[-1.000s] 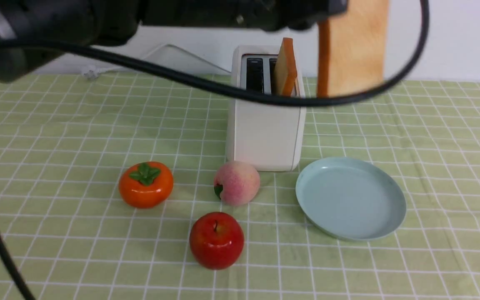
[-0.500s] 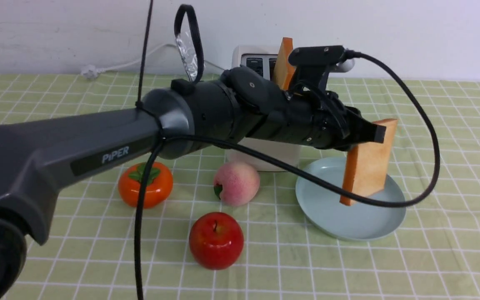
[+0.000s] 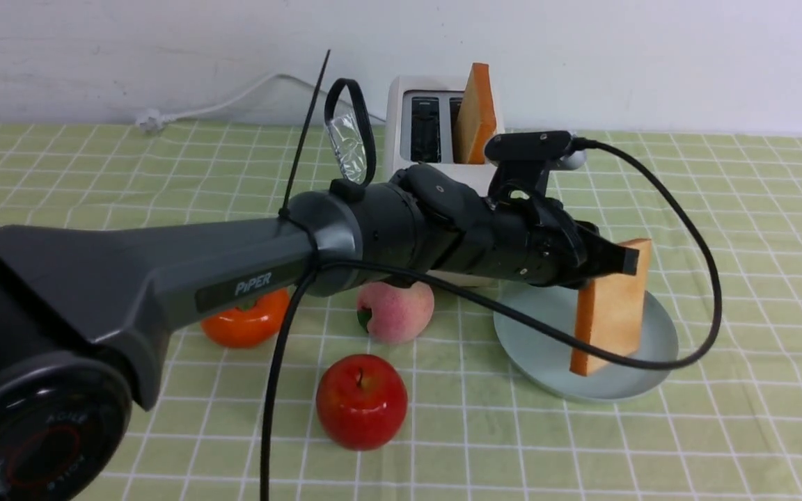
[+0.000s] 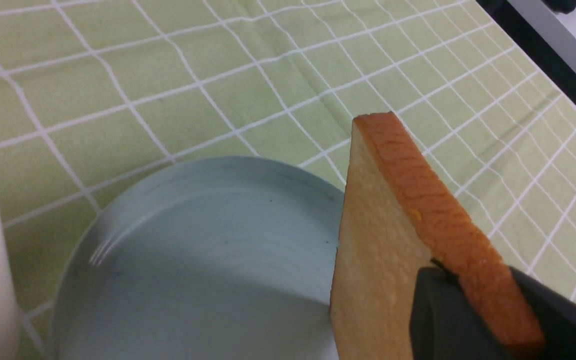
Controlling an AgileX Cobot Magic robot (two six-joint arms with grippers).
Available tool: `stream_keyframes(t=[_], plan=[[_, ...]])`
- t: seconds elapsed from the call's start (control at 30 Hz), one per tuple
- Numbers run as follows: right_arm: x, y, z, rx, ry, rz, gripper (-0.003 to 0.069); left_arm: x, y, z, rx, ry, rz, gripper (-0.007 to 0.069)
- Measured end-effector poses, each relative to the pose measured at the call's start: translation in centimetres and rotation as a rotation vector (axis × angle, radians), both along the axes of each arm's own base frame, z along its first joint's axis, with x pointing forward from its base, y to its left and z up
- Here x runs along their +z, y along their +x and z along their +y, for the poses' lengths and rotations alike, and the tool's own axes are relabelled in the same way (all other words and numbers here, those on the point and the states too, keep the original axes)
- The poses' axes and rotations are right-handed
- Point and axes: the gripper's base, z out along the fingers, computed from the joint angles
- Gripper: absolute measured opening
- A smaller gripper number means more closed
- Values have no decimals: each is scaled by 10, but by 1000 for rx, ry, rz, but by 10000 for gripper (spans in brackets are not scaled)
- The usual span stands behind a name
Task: Take toasted bread from bread machine on green coffee tablecloth place on plate.
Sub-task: 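Place the slice of bread on the plate with the left gripper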
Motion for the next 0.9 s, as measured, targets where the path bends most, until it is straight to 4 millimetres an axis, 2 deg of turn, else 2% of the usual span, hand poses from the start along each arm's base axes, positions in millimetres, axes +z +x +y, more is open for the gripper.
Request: stream_keyframes(t=[0.03, 0.07, 0.2, 0.3, 0.33, 0.37, 0.5, 0.57, 0.67, 0.77, 0.8, 0.83, 0.87, 0.9], plan=[[0, 0, 0, 0, 0, 0, 34, 0, 0, 0, 1, 0, -1, 165], [0, 0, 0, 2, -2, -1, 34, 0, 1, 1, 13, 0, -8, 245], [0, -1, 1, 16, -7, 2, 34, 5, 2, 2, 31, -2, -28, 400], [-1, -1, 1, 21, -11, 5, 34, 19, 2, 5, 47, -10, -72, 486], [-1, -1, 1, 21, -11, 4, 34, 22, 1, 6, 49, -13, -80, 494], [-1, -1, 1, 23, -13, 4, 34, 37, 0, 9, 56, -17, -132, 517], [-1, -1, 1, 29, -20, -1, 34, 58, -3, 15, 55, -11, -215, 521], [-1, -1, 1, 33, -25, -4, 34, 75, -7, 19, 53, -10, -277, 495], [-1, -1, 1, 35, -28, -7, 34, 94, -13, 24, 55, -25, -322, 403], [-1, -1, 1, 35, -28, -7, 34, 121, -23, 33, 58, -58, -368, 206], [-1, -1, 1, 35, -28, -7, 34, 125, -25, 34, 59, -62, -373, 178], [-1, -1, 1, 34, -27, -7, 34, 139, -34, 41, 54, -75, -396, 63], [-1, 0, 1, 34, -27, -6, 34, 147, -41, 47, 48, -73, -414, 21], [-1, 0, 1, 34, -27, -6, 34, 150, -43, 48, 47, -76, -421, 13]])
